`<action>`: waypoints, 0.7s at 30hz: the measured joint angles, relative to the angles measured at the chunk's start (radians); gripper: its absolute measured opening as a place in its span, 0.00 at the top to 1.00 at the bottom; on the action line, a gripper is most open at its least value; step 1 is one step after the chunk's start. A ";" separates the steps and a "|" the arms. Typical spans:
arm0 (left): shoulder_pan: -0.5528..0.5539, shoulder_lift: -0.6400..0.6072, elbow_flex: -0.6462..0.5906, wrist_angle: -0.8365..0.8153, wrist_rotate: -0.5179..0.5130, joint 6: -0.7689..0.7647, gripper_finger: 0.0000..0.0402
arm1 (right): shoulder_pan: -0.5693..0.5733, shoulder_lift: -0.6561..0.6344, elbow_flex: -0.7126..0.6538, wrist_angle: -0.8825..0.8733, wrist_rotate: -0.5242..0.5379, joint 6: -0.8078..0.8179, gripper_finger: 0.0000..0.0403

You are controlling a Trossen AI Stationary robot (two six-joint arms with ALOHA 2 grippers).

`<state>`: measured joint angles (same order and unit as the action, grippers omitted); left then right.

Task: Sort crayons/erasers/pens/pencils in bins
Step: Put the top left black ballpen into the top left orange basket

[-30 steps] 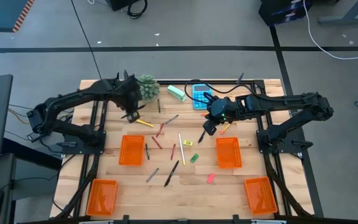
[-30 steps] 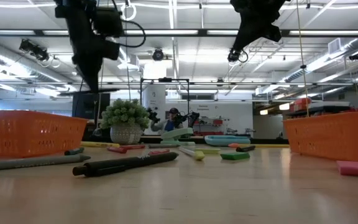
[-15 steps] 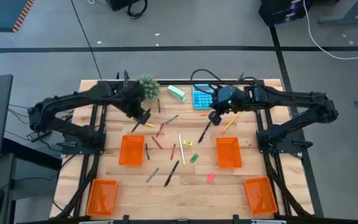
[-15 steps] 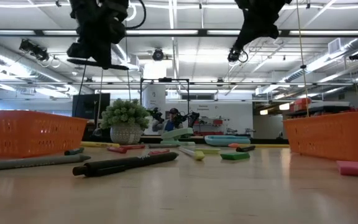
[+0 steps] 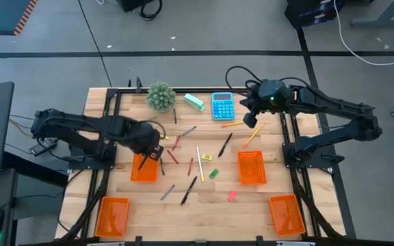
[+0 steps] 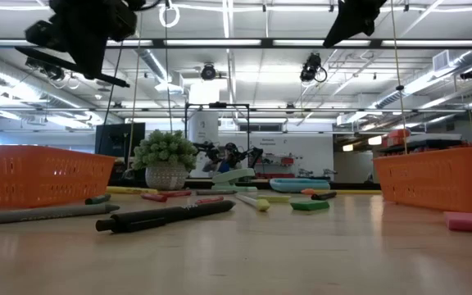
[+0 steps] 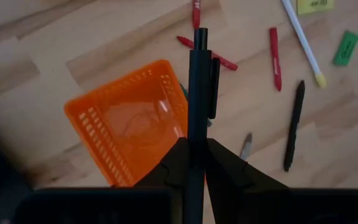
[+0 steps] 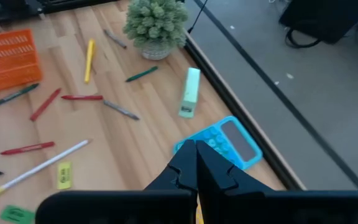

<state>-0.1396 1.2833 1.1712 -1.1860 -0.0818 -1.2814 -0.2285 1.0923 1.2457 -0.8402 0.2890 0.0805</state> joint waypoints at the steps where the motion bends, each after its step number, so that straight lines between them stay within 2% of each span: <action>1: -0.027 0.005 0.000 0.000 -0.007 -0.045 0.89 | -0.007 -0.003 0.000 0.000 0.000 -0.012 0.99; 5: -0.146 0.007 -0.001 -0.020 -0.022 -0.194 0.88 | -0.027 -0.006 0.000 0.000 -0.001 -0.033 0.99; 10: -0.235 0.010 -0.001 -0.098 -0.141 -0.309 0.89 | -0.034 -0.005 0.000 0.000 -0.002 -0.048 0.99; 21: -0.167 0.146 -0.001 -0.090 -0.178 -0.103 0.87 | -0.034 -0.004 0.000 0.000 -0.002 -0.103 0.99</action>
<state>-0.3068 1.4292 1.1706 -1.2755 -0.2601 -1.3848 -0.2626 1.0882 1.2457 -0.8402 0.2867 -0.0228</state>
